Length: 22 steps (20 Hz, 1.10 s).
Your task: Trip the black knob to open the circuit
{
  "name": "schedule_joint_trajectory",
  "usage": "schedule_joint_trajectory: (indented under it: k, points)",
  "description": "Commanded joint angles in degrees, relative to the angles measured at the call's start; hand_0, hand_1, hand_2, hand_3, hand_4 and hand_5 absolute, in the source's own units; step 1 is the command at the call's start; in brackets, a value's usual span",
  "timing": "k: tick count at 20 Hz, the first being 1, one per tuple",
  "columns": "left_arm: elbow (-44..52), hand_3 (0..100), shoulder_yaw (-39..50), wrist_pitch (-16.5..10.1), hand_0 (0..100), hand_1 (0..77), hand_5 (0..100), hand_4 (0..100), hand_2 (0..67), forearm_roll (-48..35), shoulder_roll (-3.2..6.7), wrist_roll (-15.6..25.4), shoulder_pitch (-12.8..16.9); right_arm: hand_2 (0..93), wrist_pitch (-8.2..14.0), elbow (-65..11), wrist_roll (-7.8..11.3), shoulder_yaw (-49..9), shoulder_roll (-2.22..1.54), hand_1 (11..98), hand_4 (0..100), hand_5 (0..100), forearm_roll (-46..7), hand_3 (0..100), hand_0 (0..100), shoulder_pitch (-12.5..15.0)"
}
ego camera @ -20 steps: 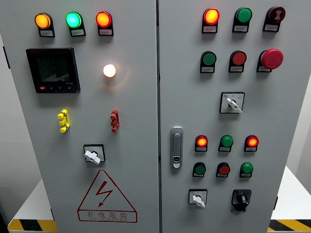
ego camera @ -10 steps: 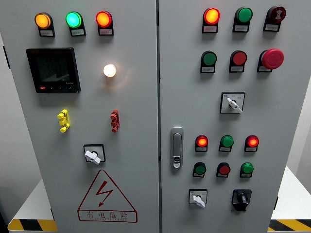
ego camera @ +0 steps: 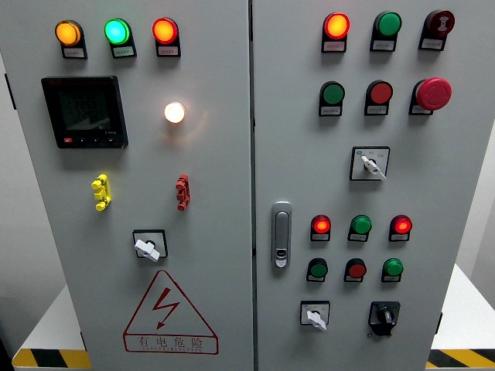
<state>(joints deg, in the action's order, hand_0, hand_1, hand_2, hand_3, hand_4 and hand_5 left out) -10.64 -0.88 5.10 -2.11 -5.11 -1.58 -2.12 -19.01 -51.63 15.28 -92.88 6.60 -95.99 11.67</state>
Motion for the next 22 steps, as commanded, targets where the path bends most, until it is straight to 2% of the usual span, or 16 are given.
schedule_joint_trajectory:
  k: [1, 4, 7, 8, 10, 11, 12, 14, 15, 17, 20, 21, 22]
  points:
    - [0.00, 26, 0.00, 0.00, 0, 0.0, 9, 10, 19.5, 0.00, 0.01, -0.01, 0.01, 0.0, 0.02, -9.07, 0.71, 0.15, -0.01, 41.8, 18, 26, 0.45, 30, 89, 1.77]
    - [0.00, 26, 0.00, 0.00, 0, 0.0, 9, 10, 19.5, 0.00, -0.07, -0.01, 0.01, 0.0, 0.20, -19.26, 0.80, 0.33, -0.10, 44.1, 31, 37, 4.22, 40, 88, 3.79]
    - [0.00, 26, 0.00, 0.00, 0, 0.0, 9, 10, 19.5, 0.00, 0.01, -0.01, 0.01, 0.0, 0.98, -26.21, 0.89, 1.29, -0.19, 45.4, 40, 44, 4.67, 45, 89, 5.81]
    - [0.00, 26, 0.00, 0.00, 0, 0.0, 9, 10, 19.5, 0.00, -0.07, -0.01, 0.01, 0.0, 2.47, -27.89, 0.98, 1.99, -0.19, 45.6, 42, 46, 4.76, 46, 89, 6.17]
    - [0.00, 26, 0.00, 0.00, 0, 0.0, 9, 10, 19.5, 0.00, 0.01, -0.01, 0.01, 0.0, 5.55, -30.01, 2.64, 3.57, -0.10, 46.4, 54, 55, 4.76, 53, 90, 6.17]
    - [0.00, 26, 0.00, 0.00, 0, 0.0, 9, 10, 19.5, 0.00, -0.07, -0.01, 0.01, 0.0, 6.87, -31.15, 2.65, 3.75, -0.10, 46.8, 55, 56, 4.76, 54, 90, 5.82]
    - [0.00, 26, 0.00, 0.00, 0, 0.0, 9, 10, 19.5, 0.00, 0.01, -0.01, 0.01, 0.0, 7.92, -32.20, 2.73, 3.93, -0.01, 47.2, 60, 59, 4.76, 58, 91, 5.73]
    - [0.00, 26, 0.00, 0.00, 0, 0.0, 9, 10, 19.5, 0.00, 0.01, -0.01, 0.01, 0.0, 8.90, -33.44, 2.56, 4.28, 0.16, 47.6, 64, 63, 4.85, 62, 92, 5.29]
    - [0.00, 26, 0.00, 0.00, 0, 0.0, 9, 10, 19.5, 0.00, 0.01, -0.01, 0.01, 0.0, 9.68, -33.44, 2.47, 4.28, 0.17, 48.2, 68, 66, 4.85, 67, 92, 4.68]
    - [0.00, 26, 0.00, 0.00, 0, 0.0, 9, 10, 19.5, 0.00, -0.07, -0.01, 0.01, 0.0, 13.19, -33.44, 2.21, 4.37, 0.25, 48.8, 74, 71, 4.85, 72, 93, 2.49]
    - [0.00, 26, 0.00, 0.00, 0, 0.0, 9, 10, 19.5, 0.00, 0.01, -0.01, 0.01, 0.0, 17.59, -33.53, 1.94, 5.77, 0.43, 49.5, 82, 85, 4.85, 78, 96, -0.06]
    - [0.00, 26, 0.00, 0.00, 0, 0.0, 9, 10, 19.5, 0.00, -0.07, -0.01, 0.01, 0.0, 18.82, -33.62, 1.68, 6.56, 0.34, 49.8, 85, 98, 4.85, 81, 97, -0.42]
    - [0.00, 26, 0.00, 0.00, 0, 0.0, 9, 10, 19.5, 0.00, -0.07, -0.01, 0.01, 0.0, 20.22, -33.62, 0.99, 7.61, 0.43, 50.9, 90, 100, 4.85, 85, 98, -1.21]
